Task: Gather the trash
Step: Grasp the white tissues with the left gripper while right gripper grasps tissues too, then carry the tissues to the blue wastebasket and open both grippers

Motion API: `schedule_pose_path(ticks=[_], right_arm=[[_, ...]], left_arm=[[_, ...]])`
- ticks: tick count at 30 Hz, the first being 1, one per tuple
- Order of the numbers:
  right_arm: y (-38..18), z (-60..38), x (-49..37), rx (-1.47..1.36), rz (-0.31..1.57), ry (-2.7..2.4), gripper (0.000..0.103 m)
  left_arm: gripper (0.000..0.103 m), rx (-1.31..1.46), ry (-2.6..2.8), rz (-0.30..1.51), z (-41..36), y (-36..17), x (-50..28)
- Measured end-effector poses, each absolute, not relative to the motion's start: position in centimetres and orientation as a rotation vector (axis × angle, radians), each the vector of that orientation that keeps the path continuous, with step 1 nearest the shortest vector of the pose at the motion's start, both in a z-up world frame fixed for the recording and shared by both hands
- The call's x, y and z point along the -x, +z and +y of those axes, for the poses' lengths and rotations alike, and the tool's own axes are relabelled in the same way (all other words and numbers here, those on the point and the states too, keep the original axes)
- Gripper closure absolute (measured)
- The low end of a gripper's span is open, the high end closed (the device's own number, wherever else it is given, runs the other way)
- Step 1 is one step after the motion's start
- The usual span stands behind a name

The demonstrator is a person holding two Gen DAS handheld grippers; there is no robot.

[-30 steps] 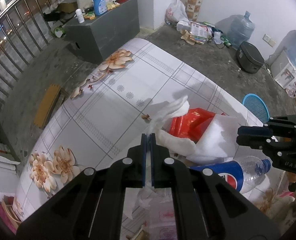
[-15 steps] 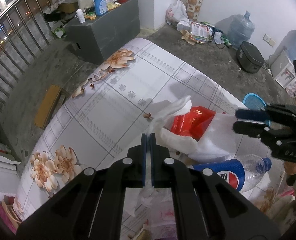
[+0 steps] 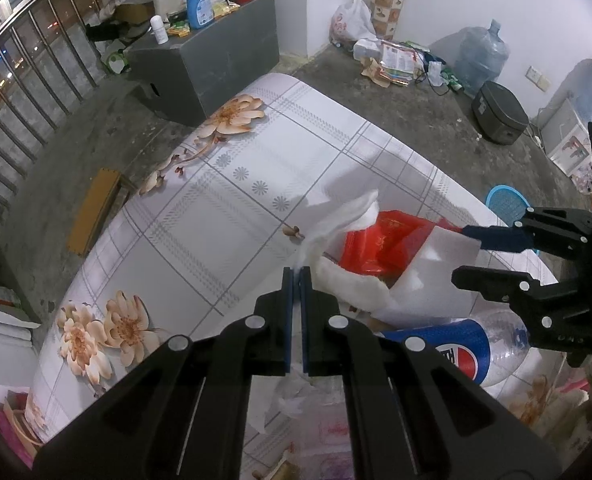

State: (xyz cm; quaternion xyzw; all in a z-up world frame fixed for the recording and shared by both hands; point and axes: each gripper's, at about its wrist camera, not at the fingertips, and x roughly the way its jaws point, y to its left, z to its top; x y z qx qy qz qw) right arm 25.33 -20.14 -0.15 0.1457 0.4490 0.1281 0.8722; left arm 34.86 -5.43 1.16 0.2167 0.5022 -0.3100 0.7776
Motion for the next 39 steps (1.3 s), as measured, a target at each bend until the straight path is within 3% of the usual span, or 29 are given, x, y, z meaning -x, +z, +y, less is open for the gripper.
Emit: schedule_pose_path(ticks=[7, 17, 39], right_arm=[[-0.3, -20.4, -25.6, -0.324, 0.946, 0.254, 0.098], [3.6, -21.5, -24.8, -0.563, 0.825, 0.408, 0.1], [14.2, -24.9, -13.8, -0.606, 0.53, 0.455, 0.101]], left_arm=[[0.101, -0.471, -0.666, 1.079, -5.5, 1.3, -34.8], [0.102, -0.434, -0.64, 0.994, -3.8, 4.6, -34.0], [0.102, -0.349, -0.651, 0.762, -2.9, 16.6, -26.4]])
